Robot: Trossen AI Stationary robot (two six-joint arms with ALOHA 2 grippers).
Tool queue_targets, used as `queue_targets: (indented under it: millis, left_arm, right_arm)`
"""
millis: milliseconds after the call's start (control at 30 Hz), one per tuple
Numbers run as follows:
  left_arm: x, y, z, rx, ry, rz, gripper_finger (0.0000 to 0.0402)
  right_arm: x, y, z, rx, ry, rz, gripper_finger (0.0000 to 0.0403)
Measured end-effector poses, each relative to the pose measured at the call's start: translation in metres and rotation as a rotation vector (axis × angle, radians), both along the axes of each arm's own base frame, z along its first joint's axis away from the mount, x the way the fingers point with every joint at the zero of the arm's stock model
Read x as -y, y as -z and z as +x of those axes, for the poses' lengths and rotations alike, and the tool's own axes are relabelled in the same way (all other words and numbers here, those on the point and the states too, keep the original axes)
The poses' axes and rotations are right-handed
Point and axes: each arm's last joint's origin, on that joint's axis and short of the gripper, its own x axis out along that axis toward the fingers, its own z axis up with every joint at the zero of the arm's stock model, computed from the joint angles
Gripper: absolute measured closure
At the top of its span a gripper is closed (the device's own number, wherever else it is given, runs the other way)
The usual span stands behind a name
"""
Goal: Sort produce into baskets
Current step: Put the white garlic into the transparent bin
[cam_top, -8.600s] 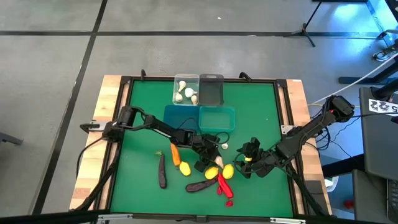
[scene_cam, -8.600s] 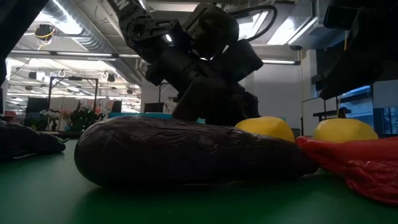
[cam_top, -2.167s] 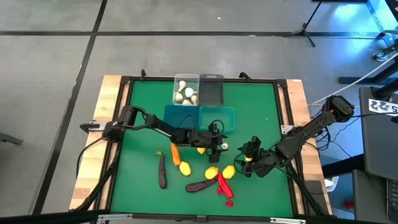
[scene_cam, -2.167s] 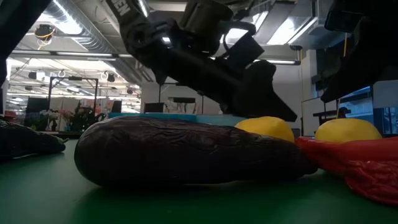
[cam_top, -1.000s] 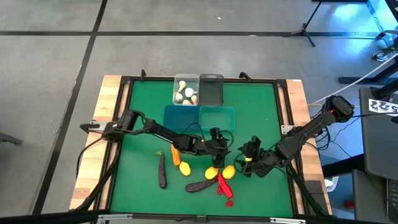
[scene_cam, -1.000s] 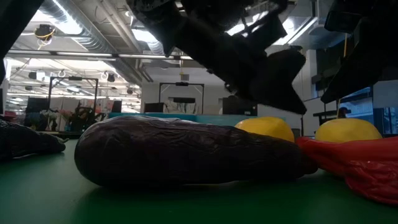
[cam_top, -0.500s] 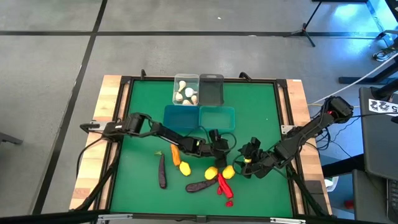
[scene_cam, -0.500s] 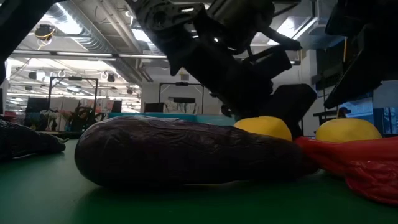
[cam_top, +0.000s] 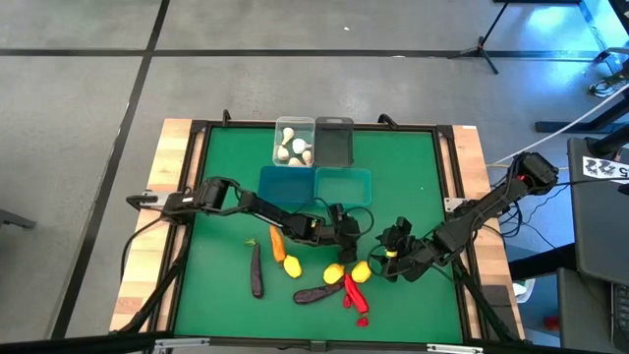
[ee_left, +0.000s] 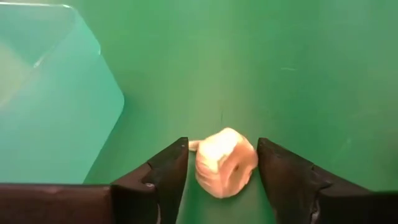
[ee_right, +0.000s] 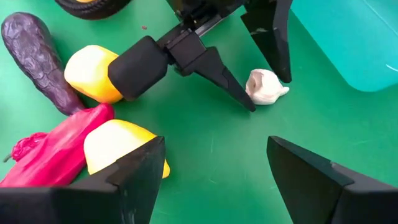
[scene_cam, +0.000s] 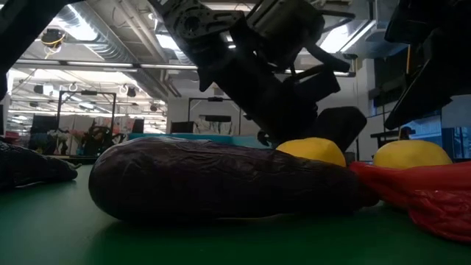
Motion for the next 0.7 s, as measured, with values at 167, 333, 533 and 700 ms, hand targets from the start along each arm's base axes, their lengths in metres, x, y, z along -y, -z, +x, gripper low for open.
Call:
queue_targets:
  millis: [167,333,533,700]
  left_arm:
    - [0.000,0.000,0.000,-0.001,0.001,0.000,0.0247]
    - [0.000,0.000,0.000,-0.001,0.001,0.000,0.0272]
    - [0.004,-0.005,-0.001,0.001,0.009,-0.001,0.0277]
    - [0.006,-0.032,-0.006,0.018,0.019,-0.005,0.0274]
  right_arm:
    - [0.000,0.000,0.000,0.001,0.000,0.000,0.0123]
    - [0.000,0.000,0.000,0.000,0.000,0.000,0.0123]
    - [0.000,0.000,0.000,0.001,0.001,0.000,0.0123]
    - [0.000,0.000,0.000,0.001,0.001,0.001,0.0123]
